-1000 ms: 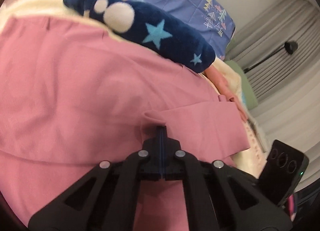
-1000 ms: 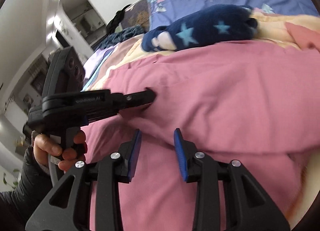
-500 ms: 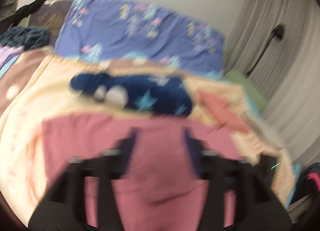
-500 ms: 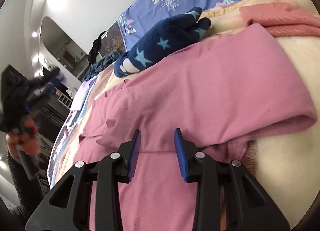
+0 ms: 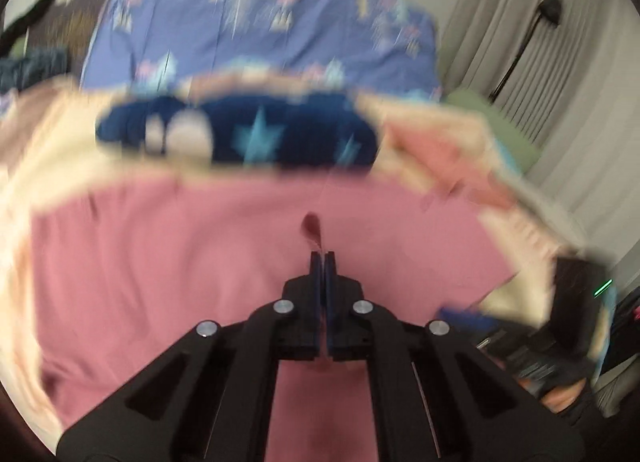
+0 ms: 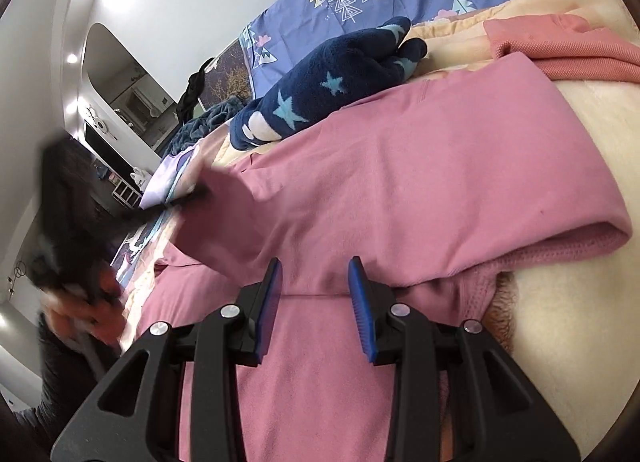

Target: Fold small clothes

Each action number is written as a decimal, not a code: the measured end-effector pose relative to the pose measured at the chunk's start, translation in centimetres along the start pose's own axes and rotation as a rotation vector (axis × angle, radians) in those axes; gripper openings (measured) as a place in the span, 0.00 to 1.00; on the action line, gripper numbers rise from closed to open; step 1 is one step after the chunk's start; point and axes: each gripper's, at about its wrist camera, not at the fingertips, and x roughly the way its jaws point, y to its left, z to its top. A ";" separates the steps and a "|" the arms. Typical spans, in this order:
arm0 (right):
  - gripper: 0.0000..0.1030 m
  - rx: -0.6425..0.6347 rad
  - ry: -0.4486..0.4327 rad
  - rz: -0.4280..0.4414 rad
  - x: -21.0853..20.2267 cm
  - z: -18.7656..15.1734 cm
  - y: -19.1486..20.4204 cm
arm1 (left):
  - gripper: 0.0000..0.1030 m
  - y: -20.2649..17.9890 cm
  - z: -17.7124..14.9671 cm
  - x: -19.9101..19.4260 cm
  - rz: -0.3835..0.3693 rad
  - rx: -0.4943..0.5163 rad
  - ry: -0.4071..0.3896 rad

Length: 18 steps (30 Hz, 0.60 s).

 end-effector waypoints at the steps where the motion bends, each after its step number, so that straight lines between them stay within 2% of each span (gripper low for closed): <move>1: 0.34 0.000 0.000 -0.004 0.0 0.0 0.0 | 0.01 -0.5 1.3 -1.8 -0.011 0.011 -0.054; 3: 0.34 -0.007 -0.005 -0.013 -0.1 0.2 0.2 | 0.01 -1.2 3.4 -5.2 -0.014 0.042 -0.144; 6: 0.34 -0.042 -0.038 -0.086 -0.3 1.1 0.8 | 0.01 -2.0 5.3 -8.8 0.041 0.087 -0.255; 9: 0.34 -0.065 -0.069 -0.105 -0.3 2.0 1.3 | 0.01 -0.3 6.1 -10.8 0.101 0.070 -0.293; 11: 0.34 -0.063 -0.078 -0.156 0.2 2.4 1.2 | 0.01 1.6 5.6 -11.3 0.138 0.034 -0.283; 13: 0.34 -0.016 -0.041 -0.246 1.3 2.4 -0.1 | 0.01 3.9 4.7 -11.0 0.173 -0.014 -0.247; 15: 0.33 0.043 -0.022 -0.223 1.5 2.1 -1.4 | 0.01 6.2 3.5 -9.9 0.228 -0.059 -0.197; 18: 0.35 0.039 -0.024 -0.214 0.9 1.8 -1.4 | 0.02 10.5 0.7 -7.2 0.267 -0.150 -0.105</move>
